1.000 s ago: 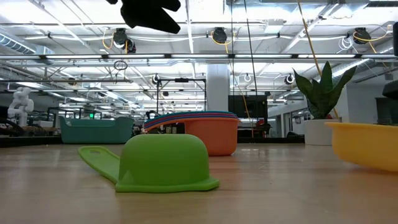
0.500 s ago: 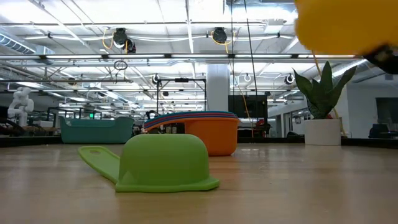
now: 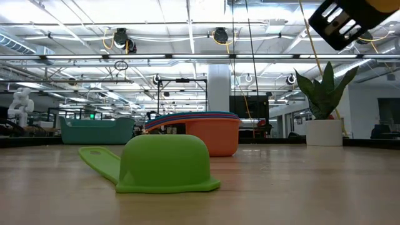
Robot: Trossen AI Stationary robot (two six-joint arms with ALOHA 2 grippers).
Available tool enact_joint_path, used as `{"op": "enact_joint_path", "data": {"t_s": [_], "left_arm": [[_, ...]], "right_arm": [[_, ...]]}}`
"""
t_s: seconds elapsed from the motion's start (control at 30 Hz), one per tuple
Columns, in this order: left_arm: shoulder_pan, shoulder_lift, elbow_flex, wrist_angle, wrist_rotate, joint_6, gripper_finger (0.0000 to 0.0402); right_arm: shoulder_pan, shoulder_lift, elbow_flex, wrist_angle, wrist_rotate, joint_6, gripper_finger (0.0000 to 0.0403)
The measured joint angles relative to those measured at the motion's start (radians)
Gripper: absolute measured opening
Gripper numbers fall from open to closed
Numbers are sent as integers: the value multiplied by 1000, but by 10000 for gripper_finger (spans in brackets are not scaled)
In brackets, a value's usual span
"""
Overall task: Nest measuring cups in basket
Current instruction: Stack the yellow measuring cup on top of the light blue measuring cup
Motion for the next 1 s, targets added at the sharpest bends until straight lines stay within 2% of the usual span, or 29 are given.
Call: {"op": "enact_joint_path", "data": {"t_s": [0.1, 0.23, 0.47, 0.67, 1.0], "left_arm": [[0, 53, 0, 80, -1, 113, 189], [0, 90, 2, 125, -56, 211, 195], [6, 136, 62, 115, -57, 210, 196], [12, 168, 133, -51, -55, 202, 181], [22, 168, 136, -116, -20, 174, 163]], "right_arm": [[-1, 0, 0, 2, 0, 20, 132], [2, 0, 0, 0, -1, 51, 134], [7, 0, 0, 0, 0, 61, 135], [5, 34, 0, 7, -34, 138, 135], [-13, 50, 0, 72, -53, 146, 135]]}}
